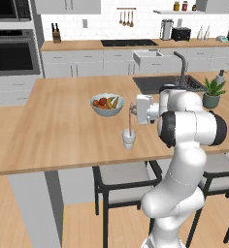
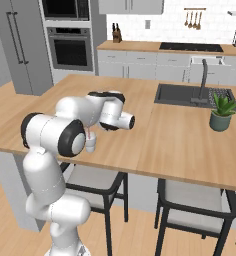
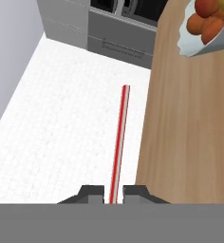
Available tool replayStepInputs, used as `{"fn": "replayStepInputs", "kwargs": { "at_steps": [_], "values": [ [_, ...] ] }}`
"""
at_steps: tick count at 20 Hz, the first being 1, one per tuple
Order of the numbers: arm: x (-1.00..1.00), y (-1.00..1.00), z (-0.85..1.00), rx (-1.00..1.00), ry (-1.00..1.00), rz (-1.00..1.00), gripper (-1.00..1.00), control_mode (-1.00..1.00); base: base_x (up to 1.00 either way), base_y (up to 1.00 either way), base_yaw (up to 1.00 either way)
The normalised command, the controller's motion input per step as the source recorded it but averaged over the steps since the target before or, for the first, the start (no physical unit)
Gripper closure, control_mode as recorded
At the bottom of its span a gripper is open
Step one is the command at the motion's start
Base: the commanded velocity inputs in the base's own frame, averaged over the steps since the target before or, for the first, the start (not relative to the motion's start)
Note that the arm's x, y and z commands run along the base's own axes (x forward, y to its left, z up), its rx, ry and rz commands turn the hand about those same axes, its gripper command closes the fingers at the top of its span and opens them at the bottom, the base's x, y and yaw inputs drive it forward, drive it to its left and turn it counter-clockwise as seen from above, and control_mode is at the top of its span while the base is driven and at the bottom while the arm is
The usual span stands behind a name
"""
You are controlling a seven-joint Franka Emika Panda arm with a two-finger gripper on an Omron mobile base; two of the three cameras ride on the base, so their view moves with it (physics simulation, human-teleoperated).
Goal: Take a straw from the drawer in front and place it inside the glass cup on the dining counter.
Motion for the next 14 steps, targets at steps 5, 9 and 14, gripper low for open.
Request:
{"fn": "replayStepInputs", "kwargs": {
  "at_steps": [5, 9, 14],
  "values": [
    [0.22, 0.00, -0.15, 0.00, 0.00, 0.00, 1.00, -1.00, 0.00, 0.00, 0.00],
    [0.19, 0.00, -0.13, 0.00, 0.00, 0.00, 1.00, -1.00, 0.00, 0.00, 0.00],
    [0.17, 0.00, -0.21, 0.00, 0.00, 0.00, 1.00, -1.00, 0.00, 0.00, 0.00]
  ]
}}
